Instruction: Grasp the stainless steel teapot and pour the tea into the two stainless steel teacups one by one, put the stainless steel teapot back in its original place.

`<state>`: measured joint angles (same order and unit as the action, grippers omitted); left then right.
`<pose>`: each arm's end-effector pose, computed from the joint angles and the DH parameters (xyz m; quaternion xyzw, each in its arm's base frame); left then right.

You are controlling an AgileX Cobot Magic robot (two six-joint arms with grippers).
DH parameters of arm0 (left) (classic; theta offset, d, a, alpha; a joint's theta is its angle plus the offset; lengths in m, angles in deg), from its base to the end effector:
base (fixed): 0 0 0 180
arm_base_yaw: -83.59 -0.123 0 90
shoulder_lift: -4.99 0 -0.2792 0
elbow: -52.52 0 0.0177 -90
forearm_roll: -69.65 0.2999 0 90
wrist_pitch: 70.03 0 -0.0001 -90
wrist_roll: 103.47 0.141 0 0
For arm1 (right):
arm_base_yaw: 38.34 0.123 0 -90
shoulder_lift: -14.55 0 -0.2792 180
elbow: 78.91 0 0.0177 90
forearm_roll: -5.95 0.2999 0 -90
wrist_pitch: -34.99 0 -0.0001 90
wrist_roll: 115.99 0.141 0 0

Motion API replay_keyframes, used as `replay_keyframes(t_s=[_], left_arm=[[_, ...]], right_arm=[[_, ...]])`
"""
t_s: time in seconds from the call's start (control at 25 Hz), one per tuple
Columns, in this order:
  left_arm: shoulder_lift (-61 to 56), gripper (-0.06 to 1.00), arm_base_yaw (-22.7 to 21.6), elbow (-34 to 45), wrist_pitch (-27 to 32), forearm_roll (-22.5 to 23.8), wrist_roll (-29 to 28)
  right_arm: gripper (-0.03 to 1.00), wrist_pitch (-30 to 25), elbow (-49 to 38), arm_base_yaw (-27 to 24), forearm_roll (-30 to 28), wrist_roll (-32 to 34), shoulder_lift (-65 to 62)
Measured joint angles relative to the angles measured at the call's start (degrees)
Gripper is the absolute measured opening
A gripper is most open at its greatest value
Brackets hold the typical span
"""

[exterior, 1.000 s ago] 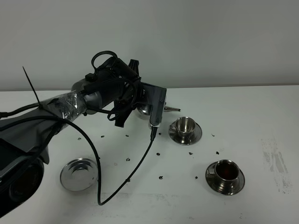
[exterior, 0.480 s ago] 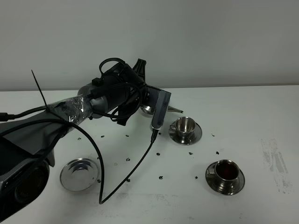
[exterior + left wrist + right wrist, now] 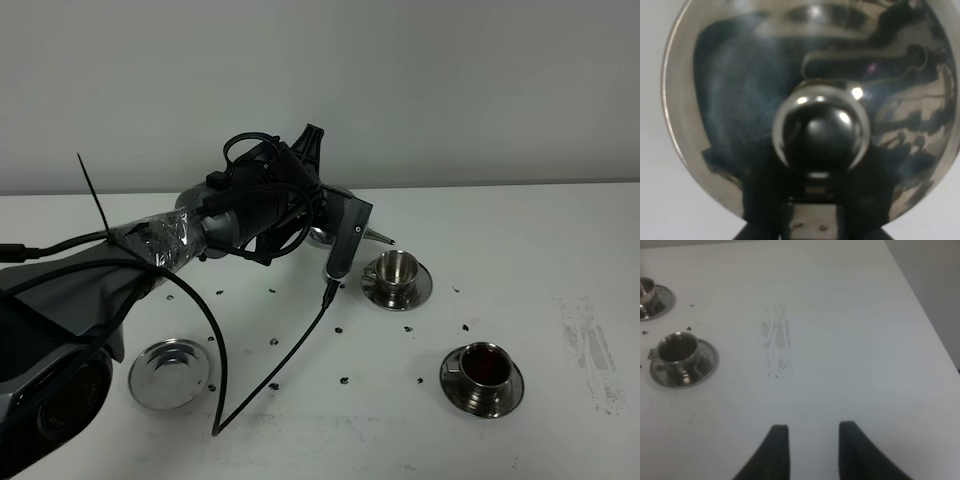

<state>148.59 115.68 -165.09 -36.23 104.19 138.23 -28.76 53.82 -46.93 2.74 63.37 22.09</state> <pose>0.5427 -0.2878 0.1286 0.7742 0.4851 0.3158 0.2560 0.0798 -0.0192 0.2796 0.0617 0.8571 -0.0689 0.5067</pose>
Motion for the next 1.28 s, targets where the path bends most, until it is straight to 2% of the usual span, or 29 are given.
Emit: replay_keyframes(t_s=[0.36,0.84,1.28], left_arm=[[0.00,0.21,0.43,0.00,-0.13,3.79,0.21],[0.00,0.21,0.43,0.00,-1.05,4.78,6.01],[0.31,0.21,1.05,0.00,-3.26,7.84,6.48]], right_arm=[[0.23,0.00,0.00,0.00,0.00,0.00,0.00],[0.23,0.00,0.00,0.00,0.00,0.00,0.00],[0.23,0.00,0.00,0.00,0.00,0.00,0.00]])
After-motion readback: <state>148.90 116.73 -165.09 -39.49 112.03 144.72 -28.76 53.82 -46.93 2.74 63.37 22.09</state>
